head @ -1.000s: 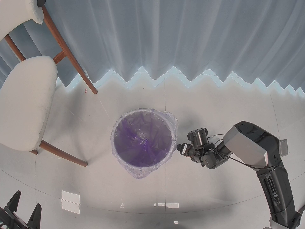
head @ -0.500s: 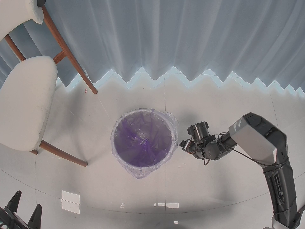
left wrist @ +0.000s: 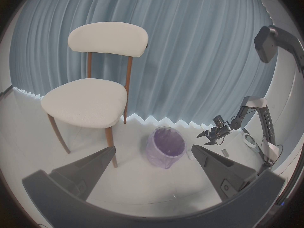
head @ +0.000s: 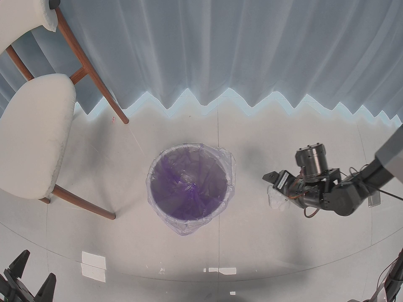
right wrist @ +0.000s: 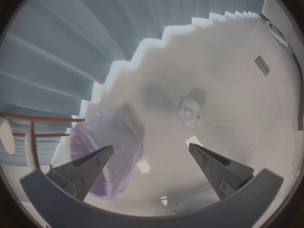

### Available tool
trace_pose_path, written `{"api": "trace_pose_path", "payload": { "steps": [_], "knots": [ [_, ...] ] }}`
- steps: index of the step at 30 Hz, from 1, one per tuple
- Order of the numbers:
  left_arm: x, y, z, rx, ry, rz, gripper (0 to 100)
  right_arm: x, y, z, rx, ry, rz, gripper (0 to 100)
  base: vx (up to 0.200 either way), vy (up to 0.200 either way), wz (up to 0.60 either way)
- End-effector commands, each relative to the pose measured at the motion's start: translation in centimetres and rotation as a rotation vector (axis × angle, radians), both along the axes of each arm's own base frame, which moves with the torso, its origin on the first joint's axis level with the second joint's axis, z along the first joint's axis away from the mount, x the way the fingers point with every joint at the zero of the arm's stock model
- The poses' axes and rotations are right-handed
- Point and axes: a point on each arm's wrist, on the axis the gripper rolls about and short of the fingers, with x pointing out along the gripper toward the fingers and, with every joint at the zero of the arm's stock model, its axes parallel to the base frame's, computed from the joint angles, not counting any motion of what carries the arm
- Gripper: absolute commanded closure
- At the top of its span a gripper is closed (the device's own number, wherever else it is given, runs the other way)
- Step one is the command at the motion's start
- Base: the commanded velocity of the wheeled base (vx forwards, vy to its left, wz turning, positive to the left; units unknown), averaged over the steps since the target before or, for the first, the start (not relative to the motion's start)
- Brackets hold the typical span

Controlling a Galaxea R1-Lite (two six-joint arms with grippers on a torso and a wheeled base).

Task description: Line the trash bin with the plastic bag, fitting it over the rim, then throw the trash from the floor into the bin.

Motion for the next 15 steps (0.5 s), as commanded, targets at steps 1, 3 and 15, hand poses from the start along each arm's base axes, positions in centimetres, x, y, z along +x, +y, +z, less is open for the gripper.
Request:
{"api": "trace_pose_path", "payload": {
  "steps": [1, 3, 15],
  "knots": [
    [7.2, -0.5, 9.9, -0.063, 0.269, -0.194, 0, -10.4, -4.8, 7.4, 0.135, -0.235, 0.012, 0, 0.0, 0.0, 0.0],
    [7.2, -0.5, 9.9, -0.063, 0.269, -0.194, 0, -10.4, -4.8, 7.4, 0.135, -0.235, 0.012, 0, 0.0, 0.0, 0.0],
    [22.7, -7.1, 6.3, -0.309, 0.981, -0.193, 0, -11.2, -5.4, 6.2, 0.125, -0.246, -0.009, 0, 0.0, 0.0, 0.0]
  ]
}}
